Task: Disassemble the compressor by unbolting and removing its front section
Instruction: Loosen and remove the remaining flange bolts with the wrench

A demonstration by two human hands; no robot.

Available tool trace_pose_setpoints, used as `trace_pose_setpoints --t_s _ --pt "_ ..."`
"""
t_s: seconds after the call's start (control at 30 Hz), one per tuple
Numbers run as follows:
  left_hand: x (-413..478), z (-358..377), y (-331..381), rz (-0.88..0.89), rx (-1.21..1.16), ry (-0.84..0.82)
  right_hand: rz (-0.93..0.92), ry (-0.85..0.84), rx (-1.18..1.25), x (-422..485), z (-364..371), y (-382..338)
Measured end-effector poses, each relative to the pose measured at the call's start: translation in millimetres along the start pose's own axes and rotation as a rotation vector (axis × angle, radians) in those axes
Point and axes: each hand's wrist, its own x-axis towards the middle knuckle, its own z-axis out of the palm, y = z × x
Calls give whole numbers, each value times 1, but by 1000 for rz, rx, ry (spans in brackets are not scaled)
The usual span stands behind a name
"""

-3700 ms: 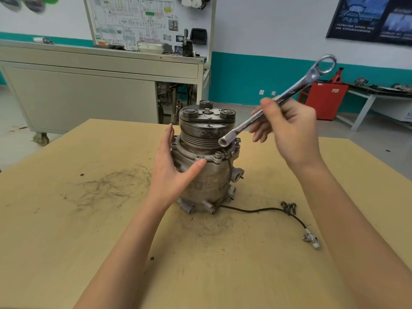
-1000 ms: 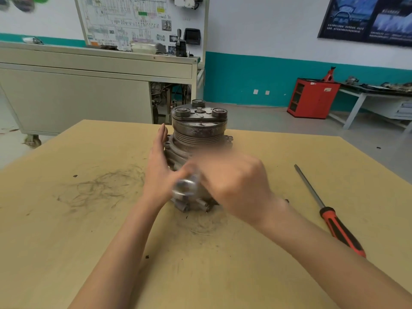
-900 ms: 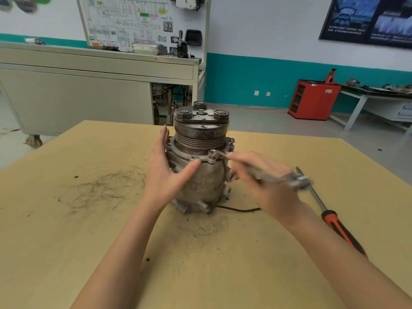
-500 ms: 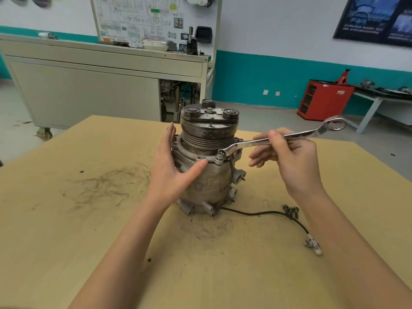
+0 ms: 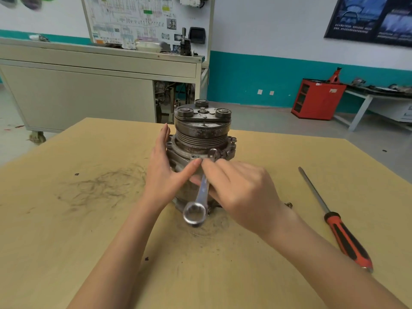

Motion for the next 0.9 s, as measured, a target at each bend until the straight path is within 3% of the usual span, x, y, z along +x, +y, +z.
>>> trace_pose_setpoints --t_s 0.1,0.17,0.23,0.33,0.4,0.47,0.57,0.67,0.8,0.9 --pt "-2 -1 1 -3 20 -2 46 74 65 -13 6 3" --pt "-2 -1 1 2 23 -3 164 128 321 -25 9 14" --pt "-2 -1 2 1 29 -6 450 146 798 -36 9 26" --pt "-2 -1 3 -1 39 -2 1027 130 1452 -34 17 47" --pt "-2 -1 2 -3 44 -4 1294 84 1674 -26 29 61" --pt "-2 -1 1 -4 47 -5 1421 -13 1787 -17 37 74" --pt "-2 -2 2 -9 44 -8 1405 -102 1795 -7 41 88" --pt "-2 -2 2 -7 45 -15 1278 27 1608 1 31 94" --pt "-2 -2 3 -6 55 -13 922 119 1125 10 5 78" --pt "-2 -2 4 -4 59 -12 469 106 624 18 -8 54"
